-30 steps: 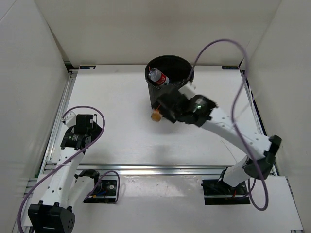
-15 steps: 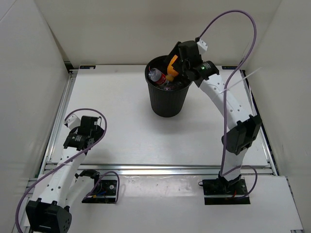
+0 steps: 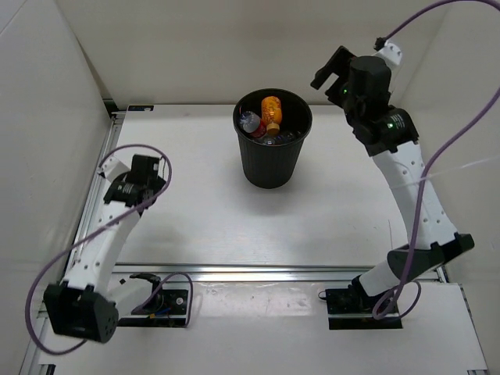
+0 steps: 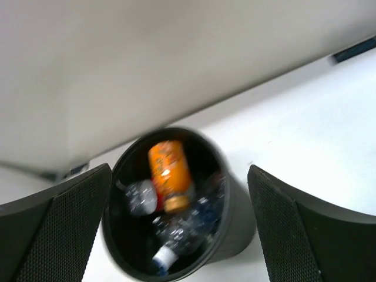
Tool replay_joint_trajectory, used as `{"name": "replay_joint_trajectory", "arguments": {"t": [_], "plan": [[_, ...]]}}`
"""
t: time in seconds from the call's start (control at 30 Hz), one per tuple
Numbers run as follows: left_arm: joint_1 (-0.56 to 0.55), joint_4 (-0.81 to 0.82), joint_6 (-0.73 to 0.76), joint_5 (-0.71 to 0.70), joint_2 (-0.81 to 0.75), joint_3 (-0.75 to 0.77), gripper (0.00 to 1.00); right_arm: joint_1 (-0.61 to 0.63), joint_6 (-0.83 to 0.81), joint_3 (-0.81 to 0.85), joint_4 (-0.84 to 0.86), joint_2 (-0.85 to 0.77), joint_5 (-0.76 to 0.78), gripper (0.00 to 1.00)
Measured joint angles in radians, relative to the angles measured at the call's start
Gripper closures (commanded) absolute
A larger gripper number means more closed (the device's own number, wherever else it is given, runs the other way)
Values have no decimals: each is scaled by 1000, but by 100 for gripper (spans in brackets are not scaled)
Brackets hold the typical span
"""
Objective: Put the plastic bottles in the bin
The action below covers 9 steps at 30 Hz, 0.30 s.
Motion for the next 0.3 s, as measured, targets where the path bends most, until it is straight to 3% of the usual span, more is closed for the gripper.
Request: {"name": "replay_joint_trajectory", "arguments": {"t": [0.13, 0.3], "plan": [[17, -71, -115, -127, 195, 156, 0, -1, -100, -57, 45, -69, 145, 0], [50, -146, -222, -280, 253, 161, 0, -15, -170, -88, 42, -76, 238, 0]]}}
